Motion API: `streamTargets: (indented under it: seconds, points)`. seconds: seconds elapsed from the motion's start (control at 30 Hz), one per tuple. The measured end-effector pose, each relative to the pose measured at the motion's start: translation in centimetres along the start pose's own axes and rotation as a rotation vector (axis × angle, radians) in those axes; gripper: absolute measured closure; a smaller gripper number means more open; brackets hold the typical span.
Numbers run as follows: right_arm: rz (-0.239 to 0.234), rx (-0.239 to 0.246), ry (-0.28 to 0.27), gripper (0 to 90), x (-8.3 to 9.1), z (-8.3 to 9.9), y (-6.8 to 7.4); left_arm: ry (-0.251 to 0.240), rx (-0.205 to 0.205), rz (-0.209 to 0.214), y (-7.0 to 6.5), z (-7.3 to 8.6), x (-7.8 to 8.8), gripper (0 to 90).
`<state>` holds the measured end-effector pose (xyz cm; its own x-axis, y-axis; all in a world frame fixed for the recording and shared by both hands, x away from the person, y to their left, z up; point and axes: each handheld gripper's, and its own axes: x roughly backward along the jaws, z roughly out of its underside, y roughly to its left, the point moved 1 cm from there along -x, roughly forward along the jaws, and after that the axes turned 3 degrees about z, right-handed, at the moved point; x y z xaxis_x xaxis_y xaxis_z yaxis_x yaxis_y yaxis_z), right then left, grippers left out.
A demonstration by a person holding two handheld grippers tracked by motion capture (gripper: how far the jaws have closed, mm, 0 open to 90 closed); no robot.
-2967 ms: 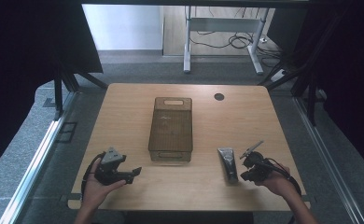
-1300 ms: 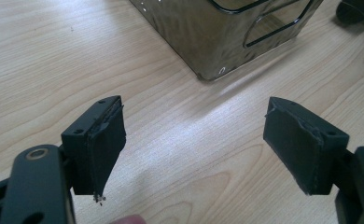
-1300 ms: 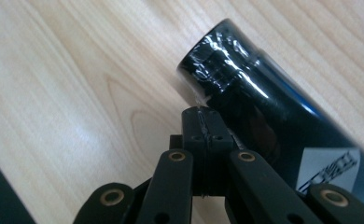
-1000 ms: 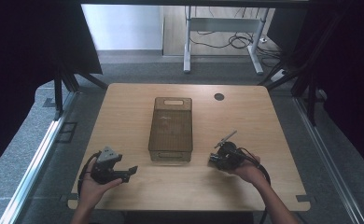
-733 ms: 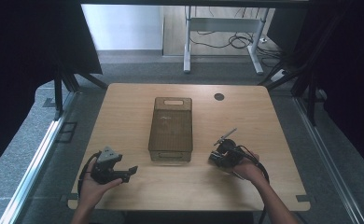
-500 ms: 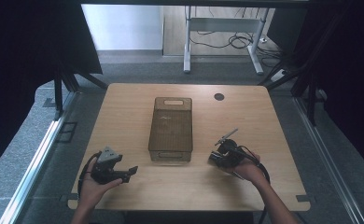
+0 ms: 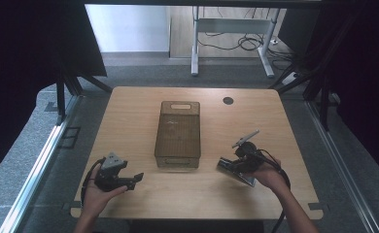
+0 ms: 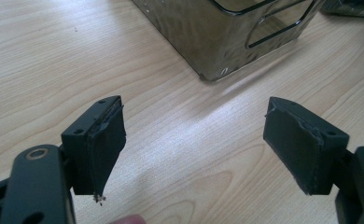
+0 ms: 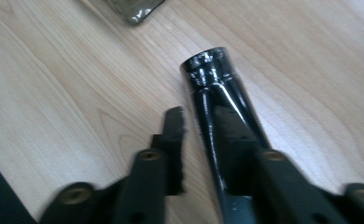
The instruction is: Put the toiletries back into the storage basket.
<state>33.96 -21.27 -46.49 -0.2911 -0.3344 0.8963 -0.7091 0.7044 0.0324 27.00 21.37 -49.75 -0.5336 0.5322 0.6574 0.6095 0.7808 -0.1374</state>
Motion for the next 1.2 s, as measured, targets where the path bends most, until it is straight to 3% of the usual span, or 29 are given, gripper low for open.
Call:
streamTargets:
  seconds: [0.07,0.3,0.57,0.9,1.2]
  points:
    - [0.012,0.009,-0.007,61.8,0.1,0.1,-0.1,0.003,0.003,0.0,0.0,0.0,-0.1,21.1]
    - [0.024,-0.01,-0.006,51.7,0.5,0.3,-0.5,0.006,-0.001,0.002,-0.1,0.0,-0.2,21.1]
    - [0.063,-0.025,0.036,46.2,0.2,0.8,-1.5,0.0,-0.002,0.004,-0.2,0.0,0.0,21.0]
    - [0.062,-0.029,0.083,40.2,-1.1,1.1,-2.4,0.005,-0.003,0.003,-0.2,0.0,-0.2,21.0]
    - [0.047,0.0,0.132,37.0,-2.8,0.6,-2.1,-0.009,0.004,-0.011,-0.1,0.0,0.1,21.1]
